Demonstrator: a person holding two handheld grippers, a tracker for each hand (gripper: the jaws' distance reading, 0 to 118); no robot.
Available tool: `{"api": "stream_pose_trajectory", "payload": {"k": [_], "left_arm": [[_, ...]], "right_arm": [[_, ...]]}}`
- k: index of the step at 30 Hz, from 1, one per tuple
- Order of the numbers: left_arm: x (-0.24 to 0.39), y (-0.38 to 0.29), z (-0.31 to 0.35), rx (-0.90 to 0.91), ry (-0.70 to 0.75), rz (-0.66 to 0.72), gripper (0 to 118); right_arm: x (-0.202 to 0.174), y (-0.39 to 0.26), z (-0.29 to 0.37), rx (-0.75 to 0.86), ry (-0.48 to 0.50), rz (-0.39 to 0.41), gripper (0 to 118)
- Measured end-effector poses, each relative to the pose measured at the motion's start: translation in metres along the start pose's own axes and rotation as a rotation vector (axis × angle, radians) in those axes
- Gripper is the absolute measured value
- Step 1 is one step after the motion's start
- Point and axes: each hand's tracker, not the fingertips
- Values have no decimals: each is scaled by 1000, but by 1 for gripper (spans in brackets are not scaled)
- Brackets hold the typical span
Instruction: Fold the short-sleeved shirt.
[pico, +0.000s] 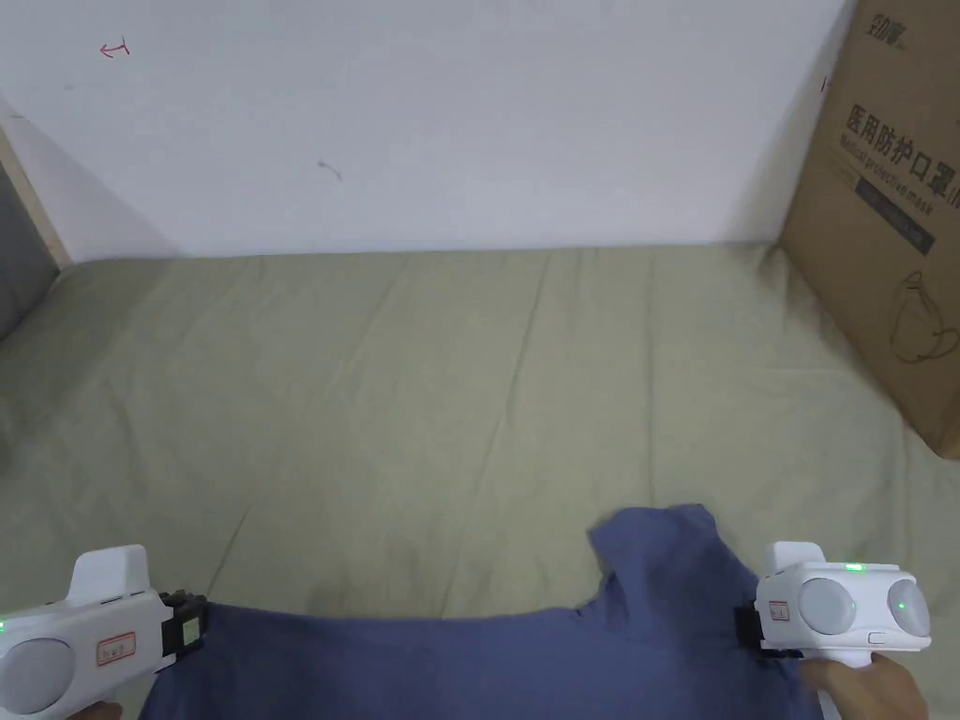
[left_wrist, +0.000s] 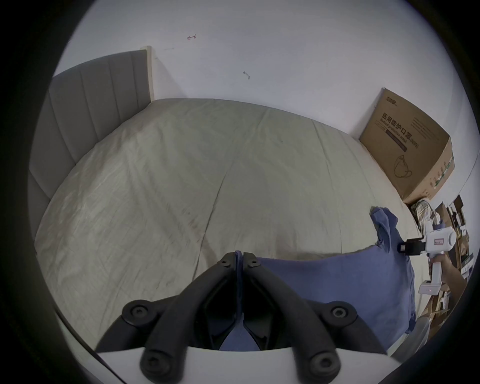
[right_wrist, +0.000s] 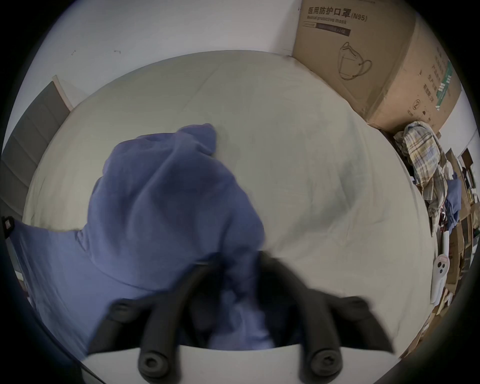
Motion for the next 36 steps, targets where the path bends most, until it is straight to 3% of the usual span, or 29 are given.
{"api": "stream_pose_trajectory", "payload": {"k": [3,14,24,30,36], "left_arm": [[0,-5,6,2,6,31,1],[0,31,69,133,-22,133,1],[13,179,165,397,-37,83,1],[31,264,211,508,-7,-5,1],[43,330,244,614,-5,13,1]], "right_arm": [[-7,-3,16,45,-21,69,2],[13,15,166,407,45,30,2],[24,110,320,758,63,33,2],[32,172,393,930,58,12,2],[34,222,449,1066,48,14,2]]}}
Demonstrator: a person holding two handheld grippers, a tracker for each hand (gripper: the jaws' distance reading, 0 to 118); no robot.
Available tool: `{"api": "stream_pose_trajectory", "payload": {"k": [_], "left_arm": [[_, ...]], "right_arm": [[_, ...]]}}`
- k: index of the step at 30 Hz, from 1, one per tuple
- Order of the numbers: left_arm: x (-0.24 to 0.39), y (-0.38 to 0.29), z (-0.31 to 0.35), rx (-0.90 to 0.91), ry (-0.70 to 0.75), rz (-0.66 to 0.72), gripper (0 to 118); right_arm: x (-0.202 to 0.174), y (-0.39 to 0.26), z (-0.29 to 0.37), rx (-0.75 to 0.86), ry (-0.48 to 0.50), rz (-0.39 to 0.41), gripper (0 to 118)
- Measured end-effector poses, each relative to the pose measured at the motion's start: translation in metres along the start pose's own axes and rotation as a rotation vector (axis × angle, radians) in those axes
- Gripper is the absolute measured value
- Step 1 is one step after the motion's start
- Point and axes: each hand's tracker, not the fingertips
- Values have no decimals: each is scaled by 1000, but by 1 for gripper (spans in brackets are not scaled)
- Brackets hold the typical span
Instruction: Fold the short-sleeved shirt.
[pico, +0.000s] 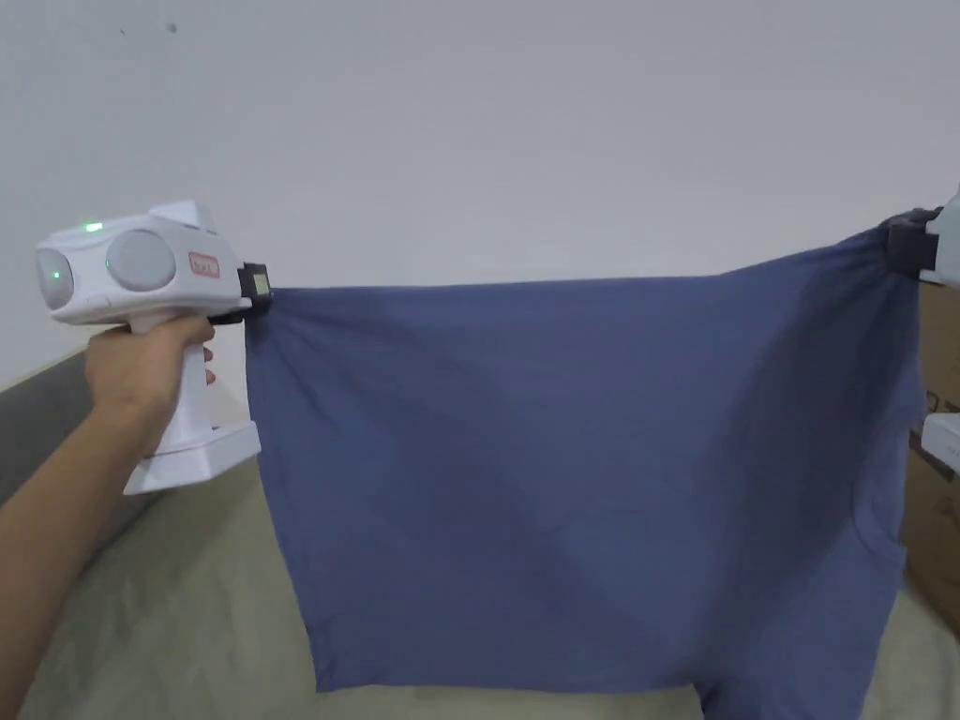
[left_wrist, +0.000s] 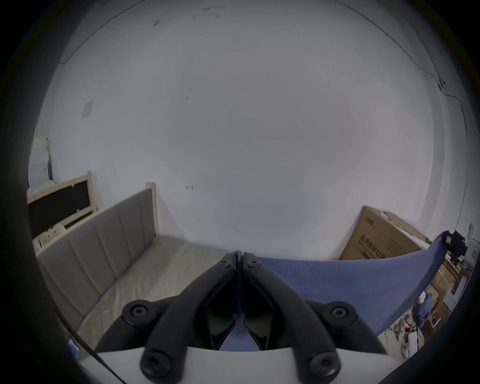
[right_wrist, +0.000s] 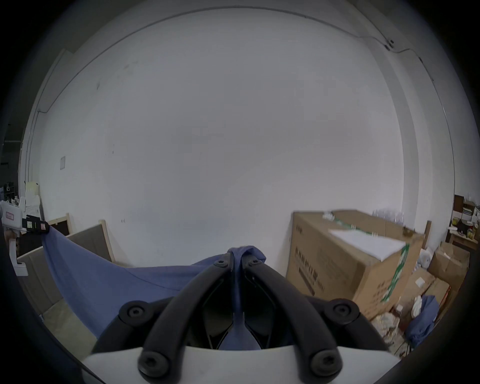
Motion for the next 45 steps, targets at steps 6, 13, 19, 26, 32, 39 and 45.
{"api": "stream_pose_trajectory", "payload": {"k": [6,13,19,26,32,39,45], "left_arm": [[3,39,-19,61,12,1,1],[-17,12,-79,10,40,-2,1],[-41,-60,-131,-92,41,1,1],[-64,-165,-154,-275,41,-5,1],[-58,-251,-114,-381,21,-33,1],[-54,-338,-32,-501,41,-13,1],[-56,-399,42,-589,65,19,1]], "right_arm": [[0,36,-20,64,-7,19,2],[-1,-12,-62,20,0,55,2],[-7,-96,-91,-74,33,82,2],[-14,-199,-85,-252,73,39,2],[-14,-265,-38,-371,87,-24,2],[-11,-322,53,-496,90,-102,2],[-15,-365,137,-575,83,-187,2]]}}
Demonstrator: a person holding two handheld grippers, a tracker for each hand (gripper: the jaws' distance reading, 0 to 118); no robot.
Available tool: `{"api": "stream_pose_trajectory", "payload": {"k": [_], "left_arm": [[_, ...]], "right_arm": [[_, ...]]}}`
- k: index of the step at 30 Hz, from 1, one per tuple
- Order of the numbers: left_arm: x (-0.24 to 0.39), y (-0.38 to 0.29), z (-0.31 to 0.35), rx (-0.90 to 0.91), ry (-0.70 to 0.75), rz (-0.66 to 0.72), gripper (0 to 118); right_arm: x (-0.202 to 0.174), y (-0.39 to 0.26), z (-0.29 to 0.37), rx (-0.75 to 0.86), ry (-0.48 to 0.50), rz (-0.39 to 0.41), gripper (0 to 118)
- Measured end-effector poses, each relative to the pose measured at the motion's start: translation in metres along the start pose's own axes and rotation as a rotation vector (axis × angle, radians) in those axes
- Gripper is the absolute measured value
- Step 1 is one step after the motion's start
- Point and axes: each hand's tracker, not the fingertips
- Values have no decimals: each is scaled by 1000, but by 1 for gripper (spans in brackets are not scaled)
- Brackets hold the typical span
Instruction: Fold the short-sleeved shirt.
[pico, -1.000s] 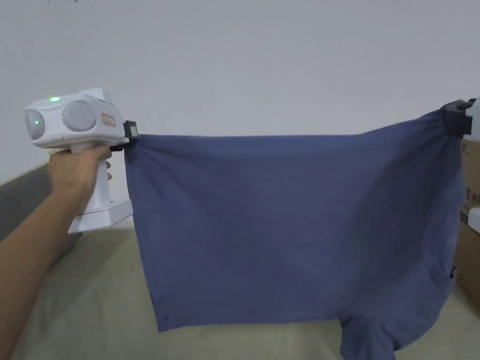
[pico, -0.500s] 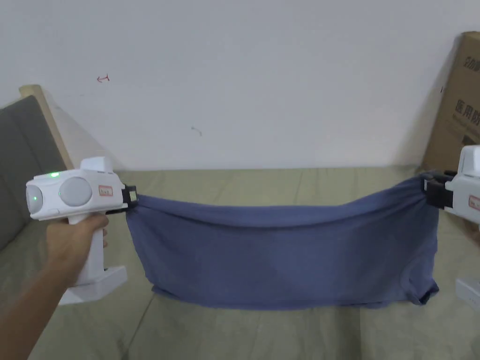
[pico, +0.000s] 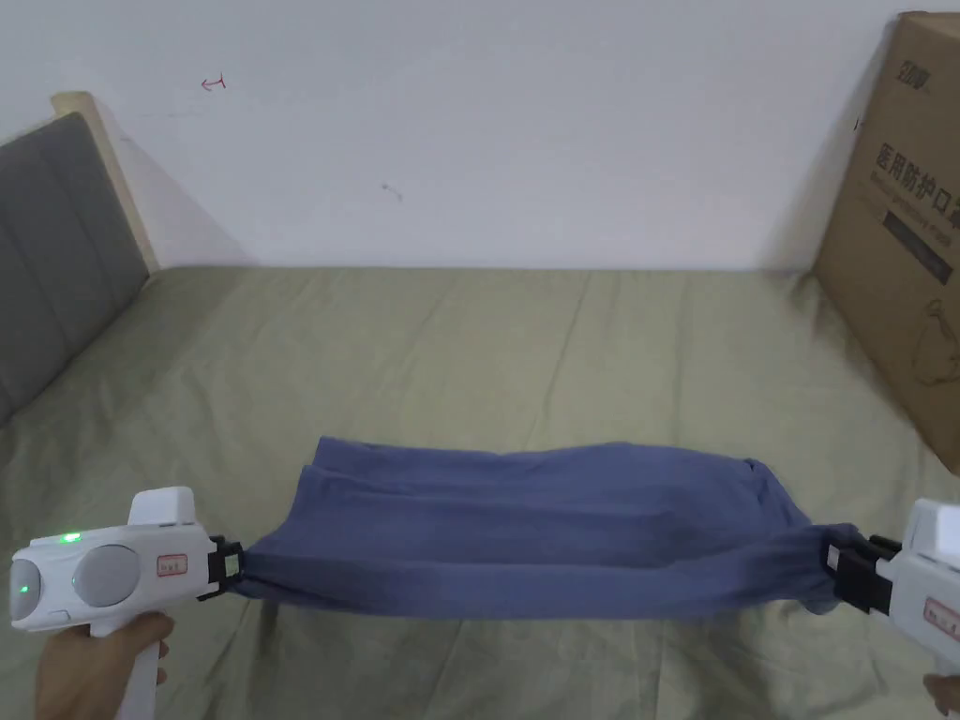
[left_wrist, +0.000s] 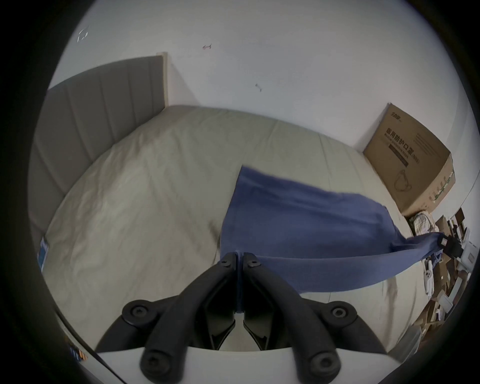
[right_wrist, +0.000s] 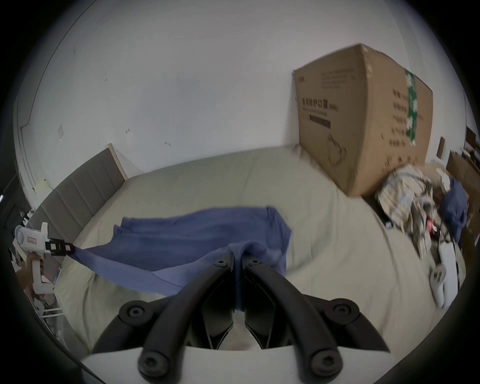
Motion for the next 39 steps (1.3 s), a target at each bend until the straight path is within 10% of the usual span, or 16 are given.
{"api": "stream_pose_trajectory", "payload": {"k": [24,29,33,39], "left_arm": [[23,-201,32,-204,66,31,2],[31,-189,38,-218,83,7,26],[60,-162,75,-48,23,-76,91],[127,-112,152,349,9,-235,93]], "right_arm": [[23,-232,44,-329,-183,-232,2],[4,-197,63,-327,-209,-188,13],[-22,-142,98,-131,-165,-95,80],[-66,-69,150,243,-175,55,82]]}}
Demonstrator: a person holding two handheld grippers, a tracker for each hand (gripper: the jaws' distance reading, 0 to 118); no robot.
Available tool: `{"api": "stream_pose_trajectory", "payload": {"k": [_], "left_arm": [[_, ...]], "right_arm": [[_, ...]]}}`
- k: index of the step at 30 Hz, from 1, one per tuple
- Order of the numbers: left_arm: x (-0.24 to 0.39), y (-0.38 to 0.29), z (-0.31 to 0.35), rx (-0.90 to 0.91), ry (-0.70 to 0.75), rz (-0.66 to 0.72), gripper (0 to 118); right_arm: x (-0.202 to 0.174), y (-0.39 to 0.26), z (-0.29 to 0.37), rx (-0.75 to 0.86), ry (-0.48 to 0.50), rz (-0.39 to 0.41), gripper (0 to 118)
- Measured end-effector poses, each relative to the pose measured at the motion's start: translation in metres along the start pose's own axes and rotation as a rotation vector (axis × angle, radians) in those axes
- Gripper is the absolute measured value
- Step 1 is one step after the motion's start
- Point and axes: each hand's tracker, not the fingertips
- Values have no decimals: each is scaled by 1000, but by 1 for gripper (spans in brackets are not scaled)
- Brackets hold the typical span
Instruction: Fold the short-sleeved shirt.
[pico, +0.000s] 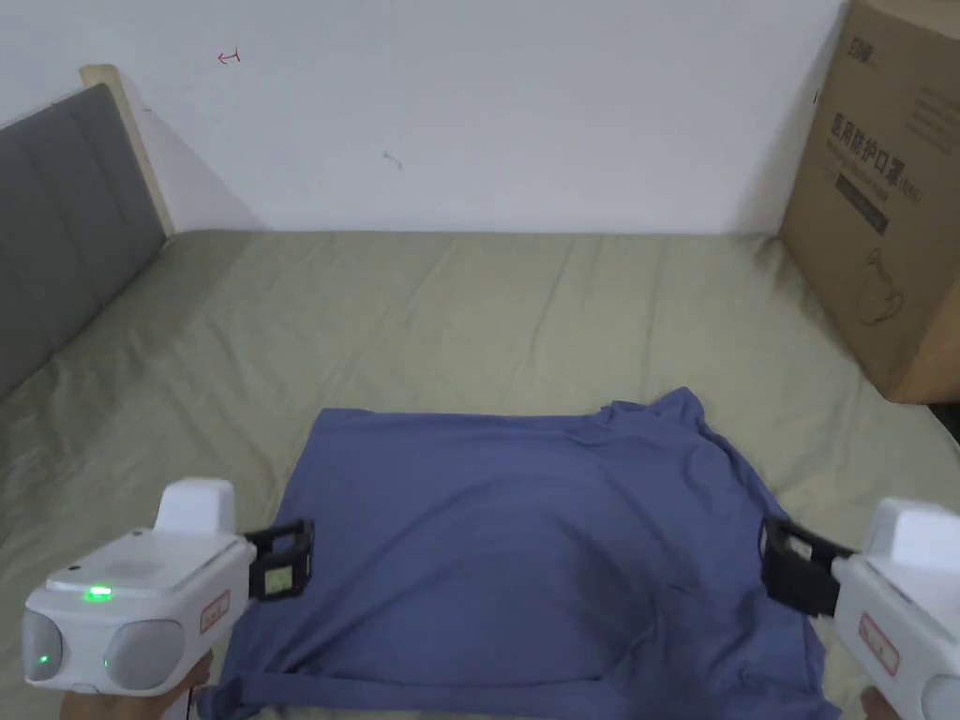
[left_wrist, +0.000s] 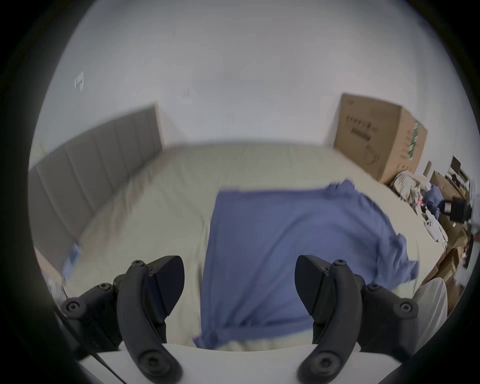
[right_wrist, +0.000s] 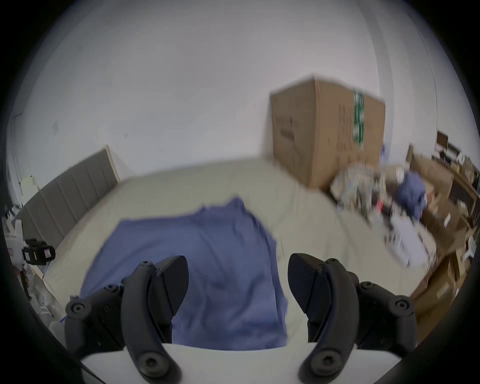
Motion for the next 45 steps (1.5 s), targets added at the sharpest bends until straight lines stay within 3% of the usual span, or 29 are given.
{"api": "stream_pose_trajectory", "payload": {"k": [5,7,8,9,10,11,12,22,30,31,32,33,35,36,37,39,43,45], "left_arm": [[32,38,26,258,83,-41,88],[39,42,30,335,99,-53,80],[37,40,27,367,109,-51,69],[39,39,28,389,107,-41,50],[41,39,29,405,106,-31,19],[41,36,30,430,89,-27,1],[39,34,28,446,63,-12,0],[28,25,19,356,45,3,0],[-15,-20,-10,34,44,41,0],[-21,-30,-14,-26,71,-96,0],[-25,-38,-18,-98,76,-80,0],[-31,-47,-23,-153,85,-58,1],[-42,-65,-31,-232,96,-2,22],[-48,-73,-35,-296,93,25,42],[-53,-80,-40,-343,107,54,73],[-61,-96,-50,-422,151,90,103],[-60,-118,-54,-479,142,28,106],[-63,-130,-62,-501,161,-8,102]], "right_arm": [[-22,30,14,159,-34,43,82],[-29,33,18,196,-53,61,79],[-31,33,20,209,-52,71,75],[-34,36,25,226,-53,75,66],[-36,35,27,232,-51,75,43],[-38,34,28,234,-48,78,20],[-40,33,29,241,-48,84,0],[-42,32,29,247,-42,95,0],[-42,27,21,206,-22,86,0],[-42,26,19,201,-19,83,0],[-42,25,18,195,-15,79,0],[-42,24,16,186,-13,75,0],[-43,22,13,172,-9,75,0],[-44,20,11,165,-7,78,0],[-44,19,10,159,-6,82,0],[-45,18,7,146,-5,87,0],[-45,13,2,126,1,81,0],[-45,11,0,115,-1,84,0]]}}
